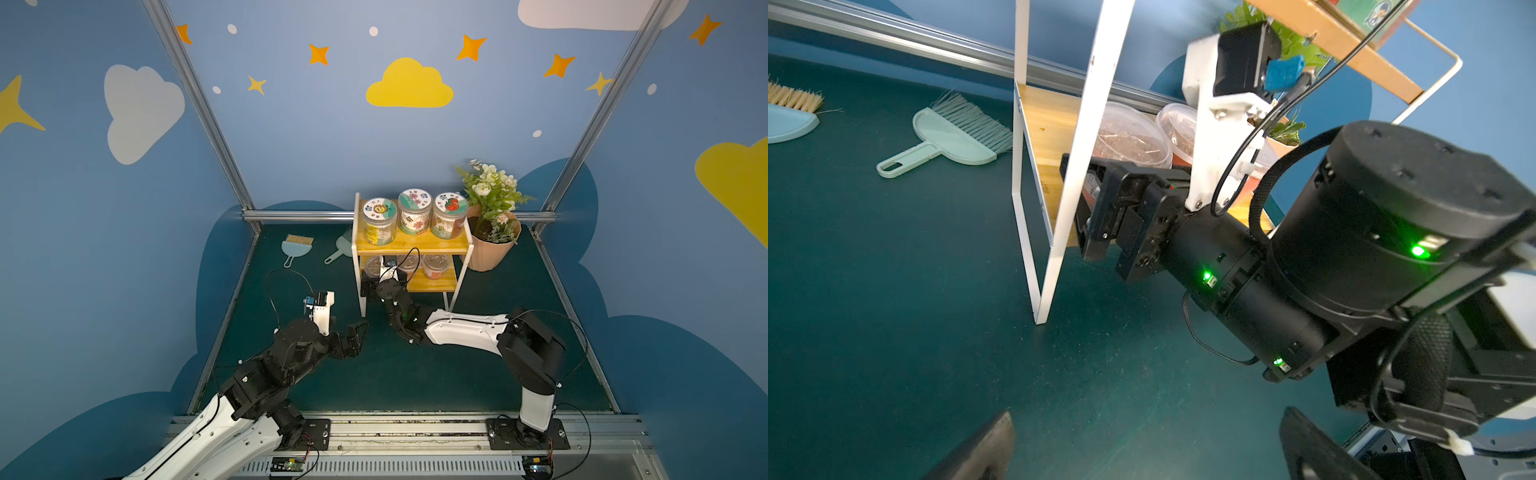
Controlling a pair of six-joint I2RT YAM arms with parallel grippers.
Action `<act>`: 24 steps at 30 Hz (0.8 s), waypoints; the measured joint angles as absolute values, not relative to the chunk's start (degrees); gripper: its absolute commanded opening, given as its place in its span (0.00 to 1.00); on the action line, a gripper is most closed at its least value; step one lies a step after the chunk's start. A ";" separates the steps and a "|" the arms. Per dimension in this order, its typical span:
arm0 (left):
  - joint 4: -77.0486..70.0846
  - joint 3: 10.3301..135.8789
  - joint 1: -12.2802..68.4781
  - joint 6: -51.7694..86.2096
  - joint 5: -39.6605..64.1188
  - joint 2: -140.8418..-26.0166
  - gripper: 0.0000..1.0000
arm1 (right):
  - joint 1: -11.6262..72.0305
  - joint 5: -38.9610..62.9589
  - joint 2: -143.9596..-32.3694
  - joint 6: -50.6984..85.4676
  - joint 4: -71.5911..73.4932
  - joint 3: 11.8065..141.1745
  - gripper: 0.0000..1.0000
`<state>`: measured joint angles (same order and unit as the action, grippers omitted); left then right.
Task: Place the seed container on the shelf
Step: Place the seed jar on the shelf.
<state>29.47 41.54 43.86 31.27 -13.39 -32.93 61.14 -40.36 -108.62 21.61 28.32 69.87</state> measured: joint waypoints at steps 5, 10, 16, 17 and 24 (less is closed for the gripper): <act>29.52 41.50 43.42 31.29 -13.28 -32.56 1.00 | 62.35 -42.37 -108.42 22.72 26.83 69.87 0.92; 29.67 41.50 42.96 31.31 -13.26 -31.97 1.00 | 63.35 -43.55 -107.96 23.62 25.67 69.38 0.92; 30.96 41.52 42.72 31.29 -13.30 -31.20 1.00 | 64.64 -44.10 -106.26 24.84 25.45 67.13 0.92; 31.14 41.50 42.68 31.29 -13.32 -31.05 1.00 | 64.95 -44.10 -105.82 25.26 25.34 66.63 0.92; 33.45 42.39 42.30 31.44 -14.39 -31.40 1.00 | 66.72 -43.81 -102.24 27.75 24.60 62.54 0.83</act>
<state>33.45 42.39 42.30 31.44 -14.39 -31.40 66.72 -43.81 -102.24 27.75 24.60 62.54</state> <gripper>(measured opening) 0.999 0.862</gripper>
